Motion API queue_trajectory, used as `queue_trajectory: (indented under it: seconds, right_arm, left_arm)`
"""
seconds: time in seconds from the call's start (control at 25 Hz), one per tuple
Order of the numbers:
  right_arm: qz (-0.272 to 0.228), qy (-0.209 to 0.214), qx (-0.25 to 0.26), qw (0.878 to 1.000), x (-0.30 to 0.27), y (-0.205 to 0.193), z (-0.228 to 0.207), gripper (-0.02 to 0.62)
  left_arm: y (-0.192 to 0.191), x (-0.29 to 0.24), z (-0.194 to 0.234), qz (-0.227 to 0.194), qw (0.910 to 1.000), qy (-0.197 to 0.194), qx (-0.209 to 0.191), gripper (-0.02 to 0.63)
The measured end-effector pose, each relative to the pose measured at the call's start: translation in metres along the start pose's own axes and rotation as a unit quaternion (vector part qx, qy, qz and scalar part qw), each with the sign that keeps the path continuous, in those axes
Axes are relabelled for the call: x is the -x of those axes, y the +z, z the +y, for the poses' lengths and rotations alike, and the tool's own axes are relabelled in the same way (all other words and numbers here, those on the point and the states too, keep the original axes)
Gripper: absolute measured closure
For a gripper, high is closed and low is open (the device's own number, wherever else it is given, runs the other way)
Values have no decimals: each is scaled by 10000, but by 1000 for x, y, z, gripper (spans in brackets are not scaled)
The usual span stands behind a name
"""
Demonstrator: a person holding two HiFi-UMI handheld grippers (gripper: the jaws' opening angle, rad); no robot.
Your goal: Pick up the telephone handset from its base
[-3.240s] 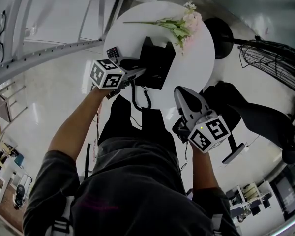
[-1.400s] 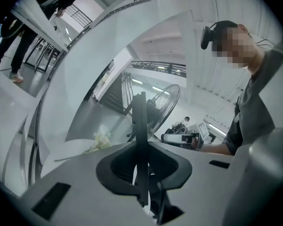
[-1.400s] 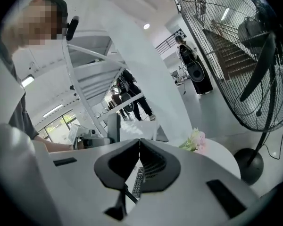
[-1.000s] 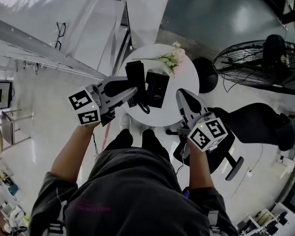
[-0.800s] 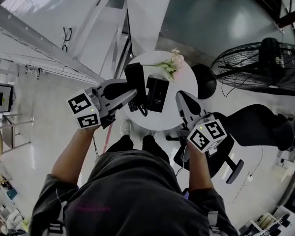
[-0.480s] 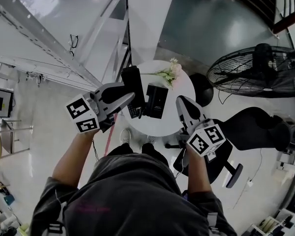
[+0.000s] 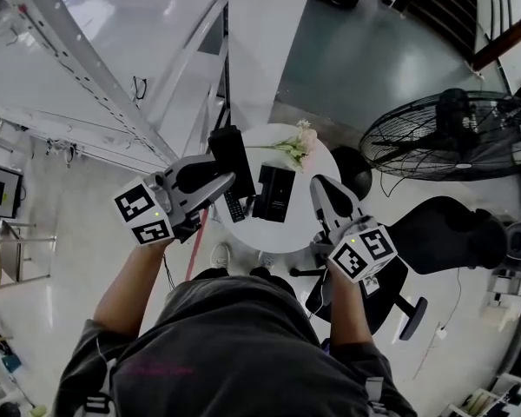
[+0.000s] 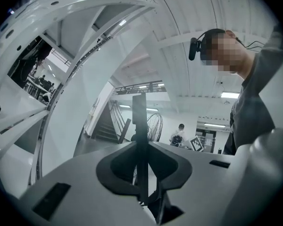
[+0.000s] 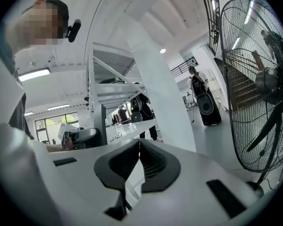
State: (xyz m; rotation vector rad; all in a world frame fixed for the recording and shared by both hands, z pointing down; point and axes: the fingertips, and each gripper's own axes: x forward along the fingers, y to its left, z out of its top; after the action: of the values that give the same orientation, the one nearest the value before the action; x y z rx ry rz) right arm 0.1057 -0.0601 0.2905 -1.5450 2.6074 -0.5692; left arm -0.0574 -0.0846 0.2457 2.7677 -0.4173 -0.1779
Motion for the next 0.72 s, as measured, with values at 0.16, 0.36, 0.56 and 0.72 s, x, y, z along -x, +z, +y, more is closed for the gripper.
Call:
queue_trajectory:
  seconds: [0.16,0.36,0.56,0.72]
  right_arm:
    - [-31,13,52,10000,-2,4,3,574]
    - [-63,35,141,9999,-6,9,9,575]
    - [-75,47,183,9998,-7,11,10,575]
    - [-57,45,200,9998,-5,11,10,575]
  left_arm:
    - [8,3,-2,-79,10000,-3,-56,529]
    - [13,8,-2,-151,9998,9,-100,529]
    - [12,6,-2,-158,9998,11,-106,529]
    - [11,4,-4,-141,9999,15,-99,529]
